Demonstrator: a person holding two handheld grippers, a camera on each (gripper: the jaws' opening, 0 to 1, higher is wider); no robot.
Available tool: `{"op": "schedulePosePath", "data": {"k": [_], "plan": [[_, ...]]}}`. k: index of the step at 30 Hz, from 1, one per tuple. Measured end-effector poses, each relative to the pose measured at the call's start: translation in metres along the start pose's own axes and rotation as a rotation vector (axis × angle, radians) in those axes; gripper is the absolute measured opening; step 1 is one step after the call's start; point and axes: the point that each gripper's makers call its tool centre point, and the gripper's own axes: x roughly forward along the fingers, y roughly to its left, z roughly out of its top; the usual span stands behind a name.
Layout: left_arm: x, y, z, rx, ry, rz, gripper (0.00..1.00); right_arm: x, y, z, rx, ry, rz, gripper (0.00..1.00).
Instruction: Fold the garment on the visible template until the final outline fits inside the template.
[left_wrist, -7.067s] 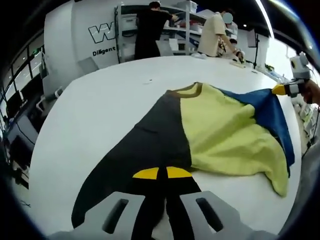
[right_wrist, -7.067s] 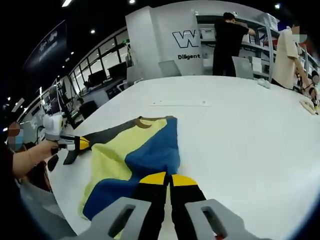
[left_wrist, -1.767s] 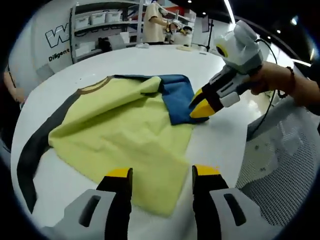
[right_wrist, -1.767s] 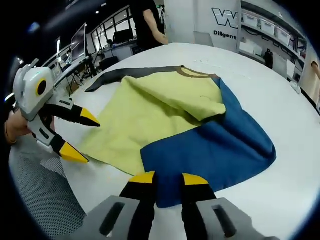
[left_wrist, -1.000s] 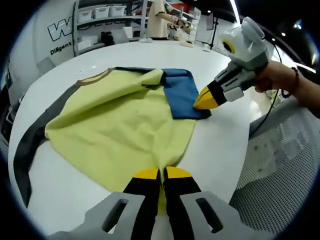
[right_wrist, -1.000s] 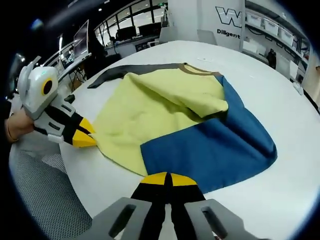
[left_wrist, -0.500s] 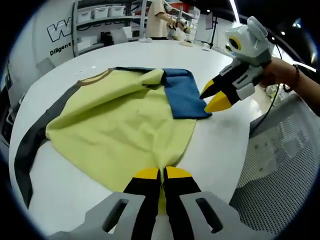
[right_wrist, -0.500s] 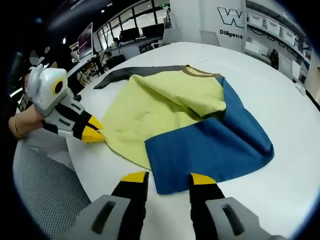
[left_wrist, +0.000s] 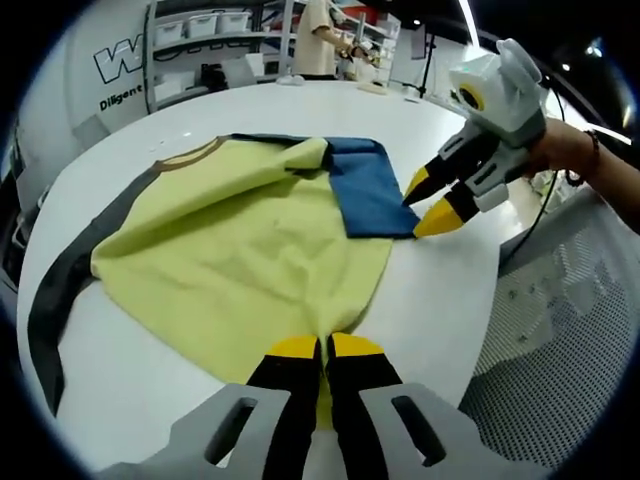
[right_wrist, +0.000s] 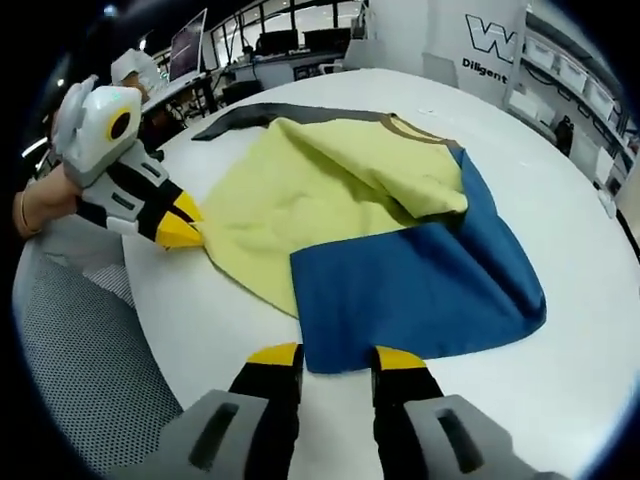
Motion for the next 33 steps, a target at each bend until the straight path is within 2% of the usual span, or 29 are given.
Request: {"op": "schedulePosePath", "data": {"k": [2,3,15,20,22,24,25,26,27,33], "plan": [[0.000,0.000,0.000,0.000,0.000,-0.001,0.01,0.002,-0.001,-0.003,0.006,0.006,-0.005,0.10],[0.000,0.000,0.000,0.000,0.000,0.000,0.01,0.002,-0.001,-0.003,0.005,0.004,-0.005,0.00],[-0.001,0.001,-0.001,0.003,0.005,0.004,0.01,0.002,-0.001,-0.005,0.015,0.007,0.006,0.00],[-0.001,0.002,-0.001,0.002,0.002,0.007,0.01,0.002,-0.003,-0.005,0.048,0.001,0.003,0.00],[-0.001,0.001,-0.001,0.004,0.003,0.005,0.01,-0.003,-0.002,0.001,0.070,-0.040,0.009,0.00],[-0.001,0.001,-0.001,0.007,0.005,0.004,0.01,-0.005,0.003,0.002,0.066,-0.049,0.042,0.00],[-0.001,0.001,-0.001,0.006,0.005,0.003,0.01,-0.006,0.002,0.002,0.068,-0.050,0.034,0.04],[-0.001,0.001,-0.001,0.007,0.005,0.004,0.01,-0.007,0.004,0.003,0.053,-0.053,0.032,0.15],[-0.001,0.001,-0.001,0.008,0.006,0.004,0.01,-0.007,0.005,0.003,0.052,-0.052,0.034,0.20],[-0.001,0.000,-0.001,0.010,0.005,0.003,0.01,-0.004,0.012,-0.002,0.028,-0.024,0.056,0.25]]}}
